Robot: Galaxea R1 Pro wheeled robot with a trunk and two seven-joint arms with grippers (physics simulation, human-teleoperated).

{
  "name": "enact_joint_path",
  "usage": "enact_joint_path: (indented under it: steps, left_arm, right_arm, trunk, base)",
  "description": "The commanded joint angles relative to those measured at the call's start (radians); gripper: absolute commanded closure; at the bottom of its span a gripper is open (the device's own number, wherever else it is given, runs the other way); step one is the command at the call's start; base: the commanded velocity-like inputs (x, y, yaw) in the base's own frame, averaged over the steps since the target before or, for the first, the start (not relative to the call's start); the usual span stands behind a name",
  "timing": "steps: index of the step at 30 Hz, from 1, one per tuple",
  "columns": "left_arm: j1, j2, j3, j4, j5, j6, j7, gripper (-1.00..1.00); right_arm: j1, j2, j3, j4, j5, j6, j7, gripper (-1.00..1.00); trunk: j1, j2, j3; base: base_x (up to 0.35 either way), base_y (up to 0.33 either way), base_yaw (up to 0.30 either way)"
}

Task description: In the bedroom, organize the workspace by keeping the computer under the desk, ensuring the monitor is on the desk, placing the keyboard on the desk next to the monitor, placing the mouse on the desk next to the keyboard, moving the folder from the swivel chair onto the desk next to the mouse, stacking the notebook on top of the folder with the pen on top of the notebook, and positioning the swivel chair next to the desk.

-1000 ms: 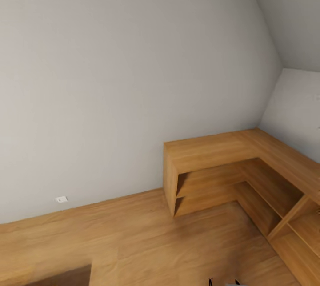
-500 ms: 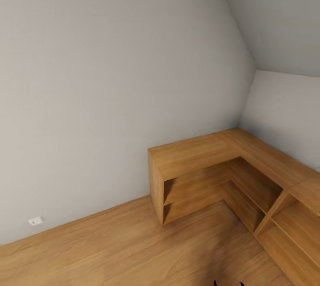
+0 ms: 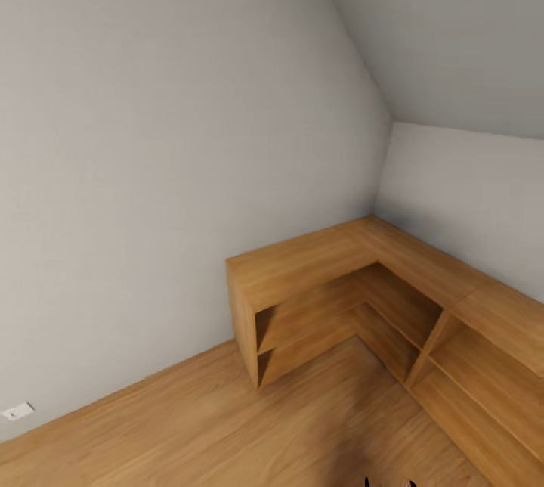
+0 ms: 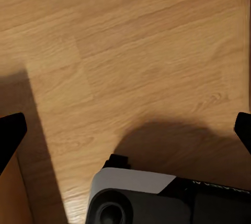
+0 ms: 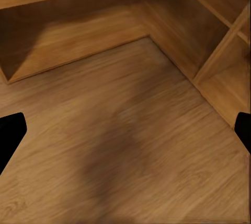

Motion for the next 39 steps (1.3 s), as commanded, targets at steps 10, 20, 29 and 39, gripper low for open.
enact_joint_path:
  steps: [10,20,29,39]
  left_arm:
    - [0.000,-0.001,-0.008,-0.001,0.004,-0.002,0.006,-1.00]
    - [0.000,0.000,-0.006,-0.001,0.040,-0.003,0.006,-1.00]
    - [0.000,-0.002,-0.009,-0.001,0.043,-0.001,0.006,-1.00]
    - [0.000,-0.002,-0.010,-0.001,0.043,0.000,0.005,-1.00]
  right_arm:
    - [-0.001,0.001,-0.007,0.002,0.011,-0.004,-0.004,-1.00]
    - [-0.001,0.028,-0.007,0.003,0.011,-0.002,-0.007,-1.00]
    - [-0.001,0.047,-0.007,0.002,0.010,0.000,-0.011,-1.00]
    - [-0.001,0.045,-0.006,0.002,0.009,0.000,-0.009,-1.00]
  trunk:
    - [0.001,-0.002,0.009]
    - [0.001,-0.002,0.014]
    - [0.001,-0.002,0.013]
    - [0.001,-0.002,0.009]
  base:
    - [0.222,0.000,-0.249]
    - [0.256,0.146,-0.184]
    - [0.047,0.057,-0.094]
    - [0.004,0.005,-0.251]
